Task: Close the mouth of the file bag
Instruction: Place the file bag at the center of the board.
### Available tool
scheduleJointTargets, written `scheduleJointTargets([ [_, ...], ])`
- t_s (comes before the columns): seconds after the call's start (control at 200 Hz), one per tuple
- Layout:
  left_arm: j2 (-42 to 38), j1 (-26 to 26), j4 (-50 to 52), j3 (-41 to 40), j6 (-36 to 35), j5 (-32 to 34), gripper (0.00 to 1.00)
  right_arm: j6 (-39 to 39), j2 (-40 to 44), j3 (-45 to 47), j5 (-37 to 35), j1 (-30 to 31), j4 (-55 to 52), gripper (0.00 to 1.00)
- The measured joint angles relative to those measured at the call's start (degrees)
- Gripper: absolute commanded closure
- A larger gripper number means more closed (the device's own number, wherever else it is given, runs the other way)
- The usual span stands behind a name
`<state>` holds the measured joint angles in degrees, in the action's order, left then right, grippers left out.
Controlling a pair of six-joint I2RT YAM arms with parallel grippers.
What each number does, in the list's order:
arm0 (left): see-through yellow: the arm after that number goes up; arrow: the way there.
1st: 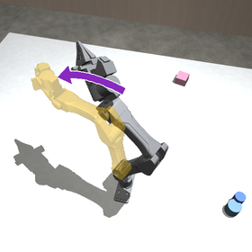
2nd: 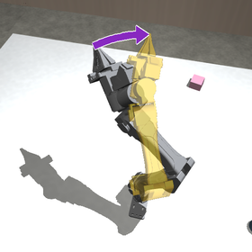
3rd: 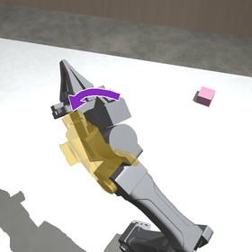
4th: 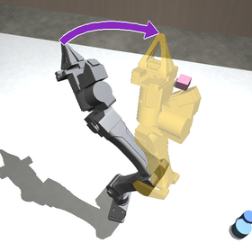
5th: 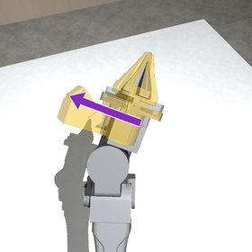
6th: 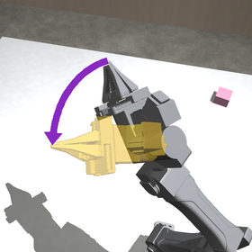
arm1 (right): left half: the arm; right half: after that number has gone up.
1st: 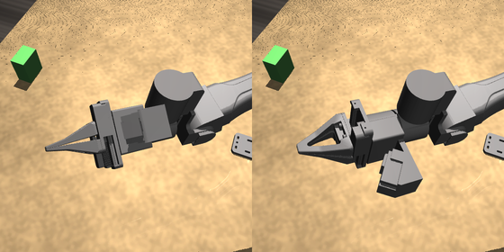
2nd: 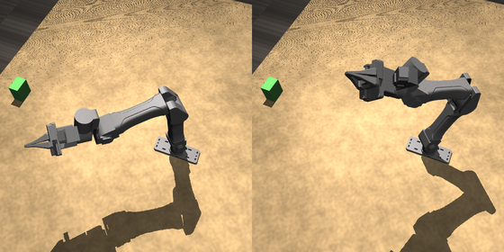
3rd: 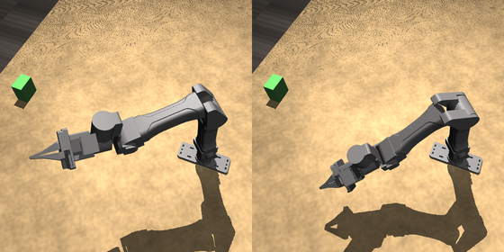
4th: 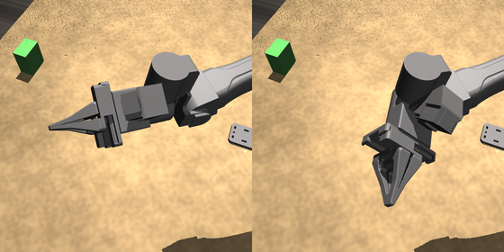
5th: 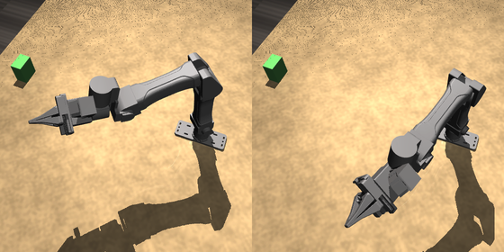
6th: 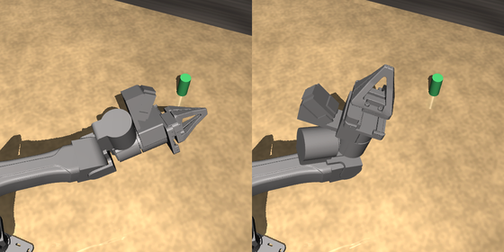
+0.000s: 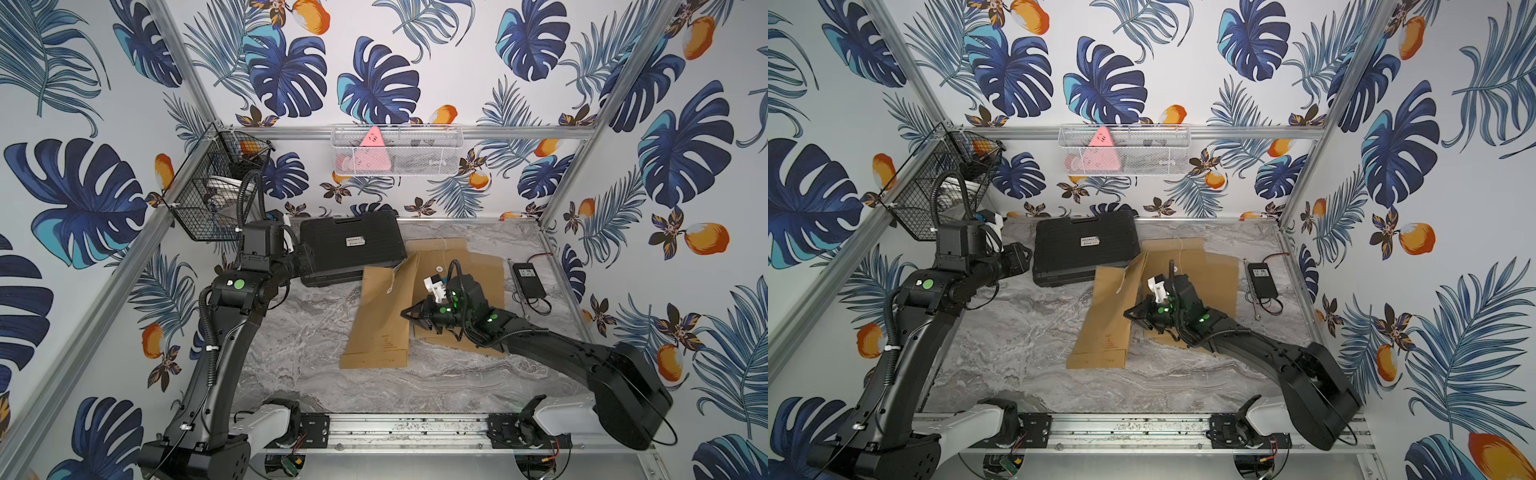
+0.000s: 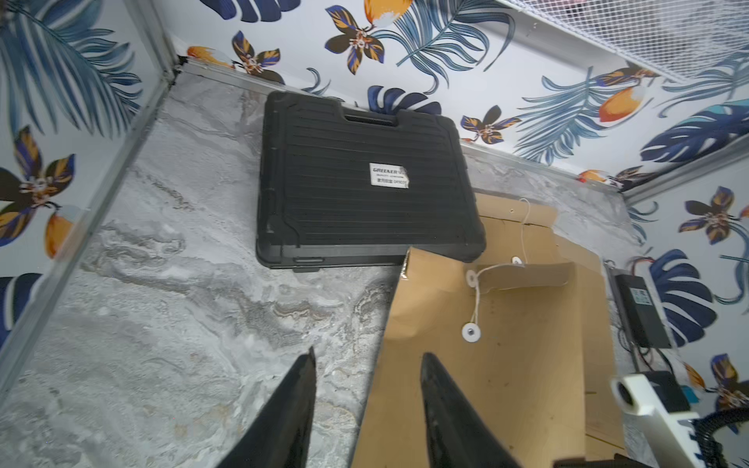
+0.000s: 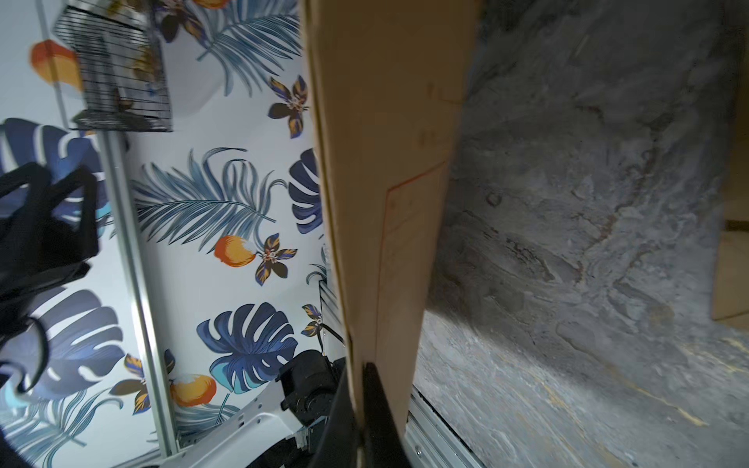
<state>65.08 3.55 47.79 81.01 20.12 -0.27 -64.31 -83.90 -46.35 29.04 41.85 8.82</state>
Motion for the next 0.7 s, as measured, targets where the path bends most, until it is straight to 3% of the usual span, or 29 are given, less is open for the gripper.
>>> scheduleJointTargets([
  [0.22, 1.3, 1.5, 0.3, 1.6, -0.7, -1.7, 0.52, -3.0, -14.9, -13.4, -1.7, 6.4, -7.3, 1.00],
  [0.701, 4.7, 4.1, 0.2, 8.9, -0.7, -3.1, 0.52, -16.0, -38.2, -33.6, -5.6, 18.3, -8.4, 1.00],
])
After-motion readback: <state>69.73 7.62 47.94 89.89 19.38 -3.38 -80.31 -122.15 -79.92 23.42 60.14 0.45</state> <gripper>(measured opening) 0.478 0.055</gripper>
